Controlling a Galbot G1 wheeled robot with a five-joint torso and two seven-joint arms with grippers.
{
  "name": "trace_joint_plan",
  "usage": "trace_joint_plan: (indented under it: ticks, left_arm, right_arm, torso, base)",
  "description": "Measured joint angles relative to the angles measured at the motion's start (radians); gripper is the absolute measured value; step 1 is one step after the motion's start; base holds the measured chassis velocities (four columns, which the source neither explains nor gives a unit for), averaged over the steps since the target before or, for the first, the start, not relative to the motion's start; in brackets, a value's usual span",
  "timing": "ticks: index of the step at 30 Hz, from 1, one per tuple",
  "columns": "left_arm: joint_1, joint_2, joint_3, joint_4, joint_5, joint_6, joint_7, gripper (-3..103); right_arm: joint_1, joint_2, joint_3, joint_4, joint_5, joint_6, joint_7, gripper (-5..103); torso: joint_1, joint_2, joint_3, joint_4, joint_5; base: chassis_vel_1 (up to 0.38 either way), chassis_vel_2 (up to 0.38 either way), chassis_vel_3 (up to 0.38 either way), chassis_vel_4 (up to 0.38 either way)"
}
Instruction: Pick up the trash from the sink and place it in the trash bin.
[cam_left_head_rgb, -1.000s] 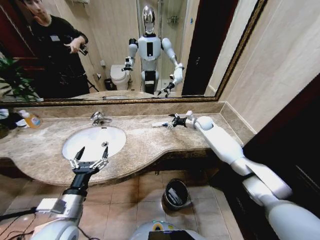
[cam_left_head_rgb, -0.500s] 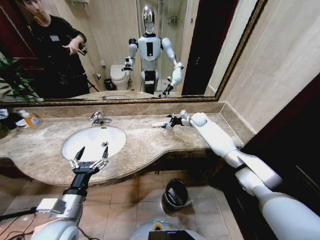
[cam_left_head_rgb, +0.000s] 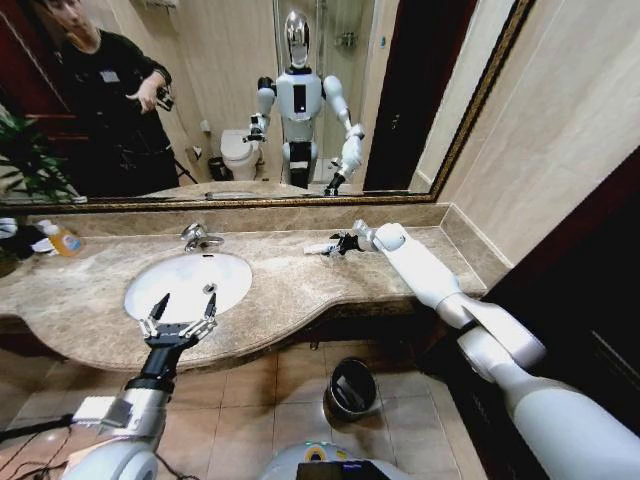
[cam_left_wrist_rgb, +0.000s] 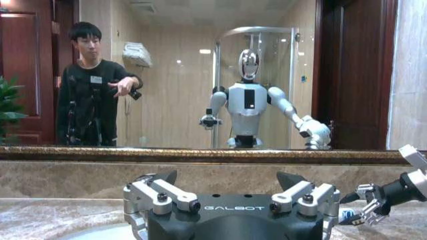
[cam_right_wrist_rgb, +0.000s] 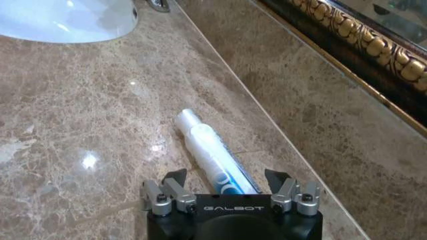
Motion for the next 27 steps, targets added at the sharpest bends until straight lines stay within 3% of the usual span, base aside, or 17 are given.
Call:
trace_joint_plan:
  ticks: [7,10,17,20,22,23,25,27]
  left_arm:
    - [0.0,0.0,0.0,0.0,0.0,0.0,0.0,100]
    - [0.0,0.0,0.0,0.0,0.0,0.0,0.0,100]
    - [0.0,0.0,0.0,0.0,0.0,0.0,0.0,100]
    - [0.0,0.0,0.0,0.0,0.0,0.0,0.0,100]
    - [0.0,0.0,0.0,0.0,0.0,0.0,0.0,100]
    - [0.0,0.0,0.0,0.0,0.0,0.0,0.0,100]
    - [0.0,0.0,0.0,0.0,0.0,0.0,0.0,100]
    - [0.0,0.0,0.0,0.0,0.0,0.0,0.0,100]
  right_arm:
    - [0.013,0.021,0.019,-0.034,-0.047,0.005,-0.014,88]
    - [0.014,0.027,0.024,-0.043,-0.057,0.008,-0.009,85]
    - [0.015,0.043,0.039,-0.072,-0.066,0.018,0.02,68]
    - [0.017,0.046,0.04,-0.076,-0.07,0.018,0.017,54]
    - [0.016,0.046,0.039,-0.076,-0.07,0.018,0.017,54]
    - [0.017,0.046,0.037,-0.076,-0.07,0.019,0.017,44]
    - [0.017,0.047,0.035,-0.076,-0.07,0.02,0.017,44]
    - [0.016,0.047,0.03,-0.075,-0.068,0.021,0.017,33]
  torso:
    - [0.0,0.0,0.0,0.0,0.0]
    - [0.0,0.0,0.0,0.0,0.0]
    - [0.0,0.0,0.0,0.0001,0.0]
    - [0.0,0.0,0.0,0.0,0.0]
    - [0.0,0.0,0.0,0.0,0.0]
    - [0.0,0.0,0.0,0.0,0.0]
    - [0.0,0.0,0.0,0.0,0.0]
    - [0.0,0.0,0.0,0.0,-0.0001]
  base:
    - [0.0,0.0,0.0,0.0]
    - [0.0,0.0,0.0,0.0]
    - [0.0,0.0,0.0,0.0]
    - [0.0,0.0,0.0,0.0]
    - [0.0,0.0,0.0,0.0]
    - [0.0,0.0,0.0,0.0]
    - [0.0,0.0,0.0,0.0]
    - [0.0,0.0,0.0,0.0]
